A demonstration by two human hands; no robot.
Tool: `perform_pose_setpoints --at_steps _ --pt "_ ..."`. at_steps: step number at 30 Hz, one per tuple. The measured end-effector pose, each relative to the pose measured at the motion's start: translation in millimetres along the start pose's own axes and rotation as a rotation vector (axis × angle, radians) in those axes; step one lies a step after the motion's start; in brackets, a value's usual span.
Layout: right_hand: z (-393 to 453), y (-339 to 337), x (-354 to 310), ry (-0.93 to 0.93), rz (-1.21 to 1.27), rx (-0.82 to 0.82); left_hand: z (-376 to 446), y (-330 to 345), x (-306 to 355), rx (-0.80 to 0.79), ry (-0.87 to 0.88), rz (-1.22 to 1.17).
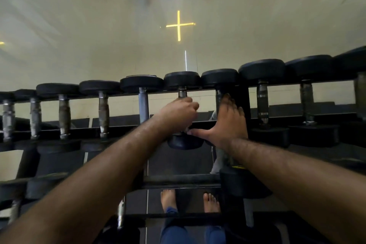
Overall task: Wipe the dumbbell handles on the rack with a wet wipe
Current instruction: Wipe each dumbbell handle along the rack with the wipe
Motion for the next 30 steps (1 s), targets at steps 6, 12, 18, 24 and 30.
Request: perform_pose_setpoints --at_steps 6,12,18,24,30 --pt "-0.5 0.1 1.4 0.000 0.011 -0.002 -43.4 4.4 -33.8 0.112 -0.361 -0.338" --pt "-2.5 -2.5 -0.9 0.004 0.006 -0.008 -19.6 21.2 -7.5 0.191 -0.807 -0.360" --pt "-2.1 -1.9 0.0 0.005 0.004 -0.016 -52.6 18.1 -7.8 -0.062 -0.427 -0.442" --pt "-2.8 -3.8 -0.9 0.011 0.021 -0.027 -13.7 7.0 -16.3 0.451 -0.532 -0.262" --pt "-1.5 -3.3 0.6 0.004 0.015 -0.037 -47.8 34.1 -12.1 0.085 -0.111 -0.211"
Point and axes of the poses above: each hand's wrist, its own z-axis towards the middle knuckle, its own y-axis out of the palm, x = y × z, the point moved 2 cm from there along z, towards the middle knuckle, and after that the axes turned 12 degrees about z, right-handed, at the moved point
